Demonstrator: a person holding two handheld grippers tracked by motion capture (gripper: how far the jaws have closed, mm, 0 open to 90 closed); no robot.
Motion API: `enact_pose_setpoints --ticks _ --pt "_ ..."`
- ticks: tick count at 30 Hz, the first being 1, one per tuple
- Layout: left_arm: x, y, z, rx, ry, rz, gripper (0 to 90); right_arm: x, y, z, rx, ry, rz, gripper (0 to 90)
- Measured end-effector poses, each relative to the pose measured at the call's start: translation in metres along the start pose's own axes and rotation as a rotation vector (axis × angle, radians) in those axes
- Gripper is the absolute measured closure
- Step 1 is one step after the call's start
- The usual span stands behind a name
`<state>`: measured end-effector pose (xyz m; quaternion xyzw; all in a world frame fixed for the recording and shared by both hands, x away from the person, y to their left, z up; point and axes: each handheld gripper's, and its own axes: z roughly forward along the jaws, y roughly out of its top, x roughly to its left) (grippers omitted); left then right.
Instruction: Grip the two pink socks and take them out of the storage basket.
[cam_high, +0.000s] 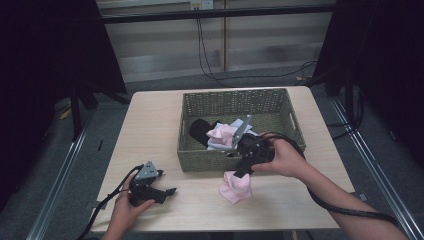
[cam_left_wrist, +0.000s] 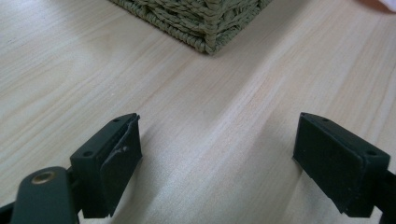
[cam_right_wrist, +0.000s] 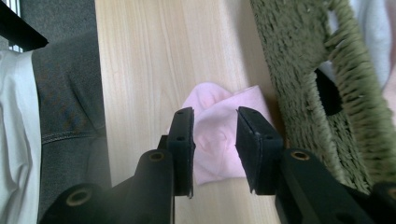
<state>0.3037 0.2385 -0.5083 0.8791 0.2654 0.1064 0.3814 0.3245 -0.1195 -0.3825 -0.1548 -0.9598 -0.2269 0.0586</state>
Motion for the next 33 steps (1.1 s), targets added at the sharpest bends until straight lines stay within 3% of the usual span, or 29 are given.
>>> enact_pose_setpoints --ticks 8,9,11,13,21,28,33 --pt "0.001 0.000 -0.001 0.007 0.001 0.010 14.6 -0.004 0.008 -0.015 -0.012 0.000 0.020 64.7" --pt "0.000 0.000 0.000 -0.001 -0.003 -0.003 14.6 -0.004 0.008 -0.015 -0.012 0.000 0.020 64.7" --pt "0.001 0.000 0.000 0.006 0.001 0.008 14.5 -0.010 0.013 -0.025 -0.053 -0.012 0.021 63.0" --pt "0.000 0.000 0.000 -0.001 -0.002 -0.003 14.6 -0.011 0.014 -0.027 -0.056 -0.021 0.028 62.4" --pt "0.000 0.000 0.000 0.005 -0.003 0.004 14.5 -0.042 0.021 -0.039 -0.105 -0.076 0.104 60.4" --pt "0.000 0.000 0.000 -0.001 -0.002 -0.002 14.5 -0.071 0.023 -0.036 -0.110 -0.139 0.168 56.4" --pt "0.000 0.000 0.000 -0.001 -0.002 -0.003 14.5 -0.084 0.024 -0.030 -0.110 -0.153 0.207 51.6"
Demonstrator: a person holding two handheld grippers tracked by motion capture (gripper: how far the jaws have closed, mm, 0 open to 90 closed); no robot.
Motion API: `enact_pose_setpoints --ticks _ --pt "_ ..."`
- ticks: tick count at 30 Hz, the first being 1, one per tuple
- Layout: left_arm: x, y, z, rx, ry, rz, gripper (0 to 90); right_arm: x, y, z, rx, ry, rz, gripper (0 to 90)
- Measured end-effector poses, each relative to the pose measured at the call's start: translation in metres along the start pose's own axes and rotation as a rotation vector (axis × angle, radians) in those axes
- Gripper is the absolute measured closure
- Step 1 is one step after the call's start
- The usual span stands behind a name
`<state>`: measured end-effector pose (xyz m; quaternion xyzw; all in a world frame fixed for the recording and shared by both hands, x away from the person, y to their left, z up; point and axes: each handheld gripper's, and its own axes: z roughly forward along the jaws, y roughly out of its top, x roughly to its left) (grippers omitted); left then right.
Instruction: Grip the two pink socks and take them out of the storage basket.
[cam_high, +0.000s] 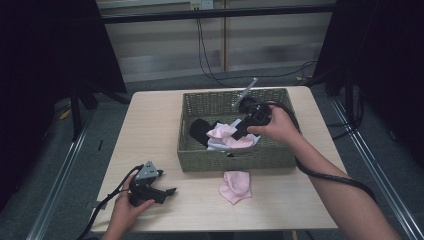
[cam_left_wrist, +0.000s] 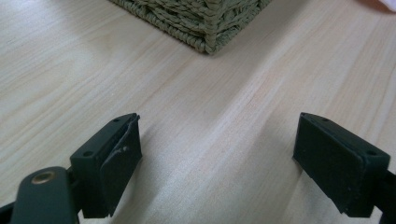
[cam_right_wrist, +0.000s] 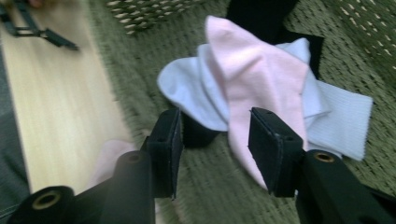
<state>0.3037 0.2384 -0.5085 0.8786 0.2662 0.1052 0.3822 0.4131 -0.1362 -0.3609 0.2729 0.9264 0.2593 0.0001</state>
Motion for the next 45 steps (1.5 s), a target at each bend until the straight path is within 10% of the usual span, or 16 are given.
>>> enact_pose_setpoints --ticks 16,37,45 --pt "0.000 0.000 0.000 -0.004 -0.002 0.000 14.6 -0.030 0.007 0.046 0.029 -0.074 0.052 42.0" --pt "0.000 0.000 0.000 -0.001 -0.002 -0.001 14.5 -0.038 0.008 0.070 0.152 -0.081 0.045 85.6" --pt "0.000 0.000 0.000 -0.004 -0.002 -0.001 14.5 -0.037 0.007 0.053 0.149 -0.074 0.063 87.7"
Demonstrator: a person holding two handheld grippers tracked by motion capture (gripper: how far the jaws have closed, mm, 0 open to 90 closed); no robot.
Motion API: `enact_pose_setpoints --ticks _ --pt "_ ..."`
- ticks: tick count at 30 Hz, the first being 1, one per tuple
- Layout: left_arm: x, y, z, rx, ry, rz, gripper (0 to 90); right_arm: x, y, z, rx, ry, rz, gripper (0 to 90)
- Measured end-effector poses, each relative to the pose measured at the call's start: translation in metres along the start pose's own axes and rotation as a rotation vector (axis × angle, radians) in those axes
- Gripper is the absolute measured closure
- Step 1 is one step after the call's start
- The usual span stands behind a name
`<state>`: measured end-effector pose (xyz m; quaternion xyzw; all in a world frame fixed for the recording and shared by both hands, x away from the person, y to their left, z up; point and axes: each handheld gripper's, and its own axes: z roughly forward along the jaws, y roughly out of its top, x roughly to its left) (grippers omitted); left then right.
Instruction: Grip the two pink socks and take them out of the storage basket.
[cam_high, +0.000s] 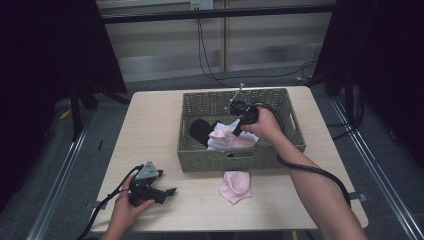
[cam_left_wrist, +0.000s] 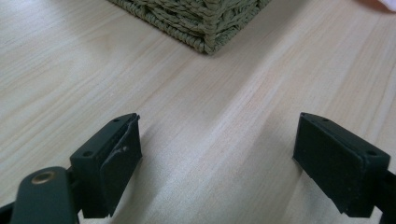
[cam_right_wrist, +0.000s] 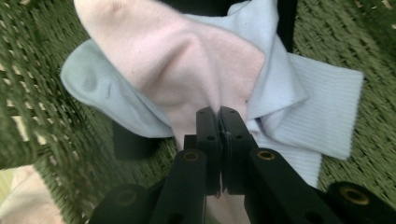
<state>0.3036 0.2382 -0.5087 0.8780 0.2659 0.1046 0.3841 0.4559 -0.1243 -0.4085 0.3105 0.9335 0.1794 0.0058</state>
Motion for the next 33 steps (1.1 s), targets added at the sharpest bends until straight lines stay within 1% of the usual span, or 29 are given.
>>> enact_pose_setpoints --ticks 2,3,4,7,8,12,13,16,17,18,20,22,23,24,26,27,29,31,32,33 --pt "0.000 0.000 0.000 0.000 0.000 0.000 14.5 -0.001 0.000 -0.003 -0.001 -0.002 -0.006 87.7" --pt "0.000 0.000 0.000 0.000 0.000 0.001 14.5 -0.001 0.000 -0.007 -0.005 -0.003 -0.005 87.7" --pt "0.000 0.000 0.000 0.001 0.004 0.005 14.5 -0.001 -0.001 -0.011 -0.010 -0.003 -0.015 87.7" --pt "0.000 0.000 0.000 0.001 0.004 0.005 14.5 0.001 -0.002 -0.023 -0.015 -0.005 -0.002 87.7" --pt "0.000 0.000 0.000 0.001 0.004 0.005 14.5 0.000 -0.003 -0.026 -0.023 -0.006 -0.011 87.7" --pt "0.000 0.000 0.000 0.001 0.004 0.005 14.5 0.000 -0.005 -0.041 -0.044 0.004 -0.005 87.7" --pt "0.000 0.000 0.000 0.001 0.004 0.005 14.5 0.000 -0.006 -0.048 -0.042 0.001 -0.011 87.7" --pt "0.000 0.000 0.000 0.000 0.005 0.006 14.5 0.002 -0.007 -0.056 -0.042 -0.002 -0.017 87.7" --pt "0.000 0.000 0.000 0.000 0.005 0.006 14.5 0.002 -0.007 -0.056 -0.042 -0.002 -0.017 87.7" --pt "0.000 0.000 0.000 0.000 0.004 0.006 14.5 0.003 -0.008 -0.063 -0.043 0.000 -0.020 87.7" --pt "0.000 0.000 0.000 0.000 0.005 0.006 14.5 0.003 -0.008 -0.065 -0.041 -0.002 -0.023 87.7" --pt "0.000 0.000 0.000 0.003 0.005 0.006 14.5 0.005 -0.008 -0.075 -0.048 -0.009 -0.034 87.7" --pt "0.000 0.000 0.000 0.003 0.005 0.006 14.5 0.005 -0.008 -0.075 -0.048 -0.009 -0.034 87.7" --pt "0.000 0.000 0.000 0.004 0.004 0.006 14.5 0.007 -0.007 -0.082 -0.050 -0.007 -0.032 87.7" --pt "0.000 0.000 0.000 0.004 0.004 0.006 14.5 0.007 -0.007 -0.084 -0.052 -0.011 -0.038 87.7" --pt "0.000 0.000 0.000 0.005 0.004 0.005 14.5 0.010 -0.006 -0.091 -0.049 -0.010 -0.040 87.7" --pt "0.000 0.000 0.000 0.004 0.004 0.006 14.5 0.010 -0.006 -0.093 -0.054 -0.008 -0.043 87.7" --pt "0.000 0.000 -0.001 0.007 0.003 0.007 14.5 0.013 -0.006 -0.101 -0.056 -0.003 -0.047 87.7" --pt "0.000 0.000 -0.001 0.007 0.003 0.007 14.5 0.013 -0.006 -0.101 -0.056 -0.003 -0.047 87.7" --pt "0.000 0.000 -0.001 0.007 0.003 0.007 14.5 0.015 -0.006 -0.105 -0.051 0.001 -0.048 87.7"
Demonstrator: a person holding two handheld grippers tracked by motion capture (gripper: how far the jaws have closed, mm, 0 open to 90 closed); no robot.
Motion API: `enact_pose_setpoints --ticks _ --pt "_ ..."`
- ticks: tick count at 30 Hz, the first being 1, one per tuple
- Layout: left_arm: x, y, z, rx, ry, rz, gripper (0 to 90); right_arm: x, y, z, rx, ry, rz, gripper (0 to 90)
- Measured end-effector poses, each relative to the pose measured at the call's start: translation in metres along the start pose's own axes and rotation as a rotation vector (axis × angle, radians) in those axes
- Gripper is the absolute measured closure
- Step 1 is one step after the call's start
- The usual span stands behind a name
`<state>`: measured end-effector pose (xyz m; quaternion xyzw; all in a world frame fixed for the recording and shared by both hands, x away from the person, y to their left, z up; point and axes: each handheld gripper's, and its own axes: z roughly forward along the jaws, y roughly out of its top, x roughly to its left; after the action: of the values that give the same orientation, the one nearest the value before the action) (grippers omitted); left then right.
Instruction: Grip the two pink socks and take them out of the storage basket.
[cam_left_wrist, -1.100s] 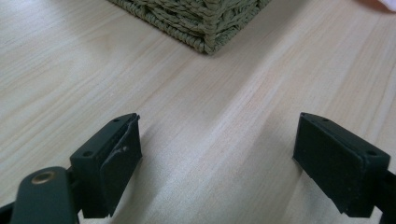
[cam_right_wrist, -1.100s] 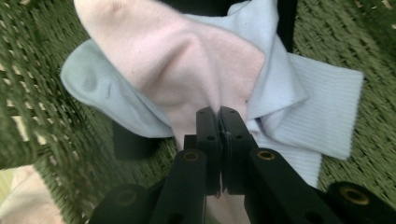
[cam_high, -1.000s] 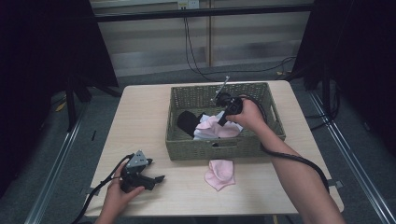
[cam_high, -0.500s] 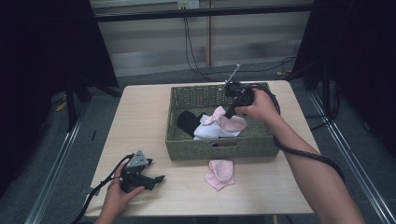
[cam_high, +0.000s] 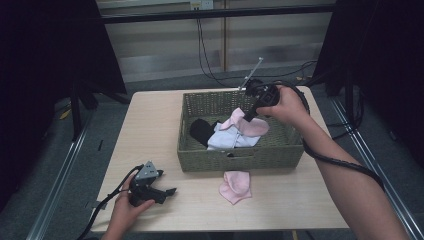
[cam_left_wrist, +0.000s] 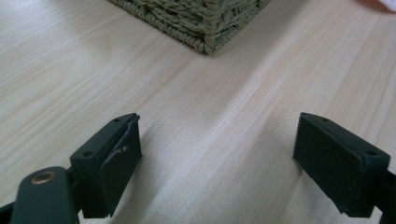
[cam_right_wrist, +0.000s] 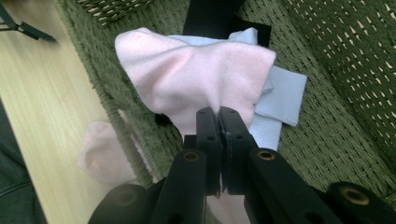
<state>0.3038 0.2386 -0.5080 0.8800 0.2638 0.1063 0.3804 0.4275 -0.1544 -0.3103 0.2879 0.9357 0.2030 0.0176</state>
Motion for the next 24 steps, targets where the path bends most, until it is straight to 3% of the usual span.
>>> enact_pose_setpoints --ticks 14,24 --pt "0.000 0.000 0.000 0.000 0.000 0.000 14.5 0.011 -0.001 -0.028 -0.023 0.014 -0.015 87.7" --pt "0.000 0.000 0.000 0.000 0.000 0.000 14.5 0.029 -0.003 -0.043 -0.024 0.026 -0.048 87.7"
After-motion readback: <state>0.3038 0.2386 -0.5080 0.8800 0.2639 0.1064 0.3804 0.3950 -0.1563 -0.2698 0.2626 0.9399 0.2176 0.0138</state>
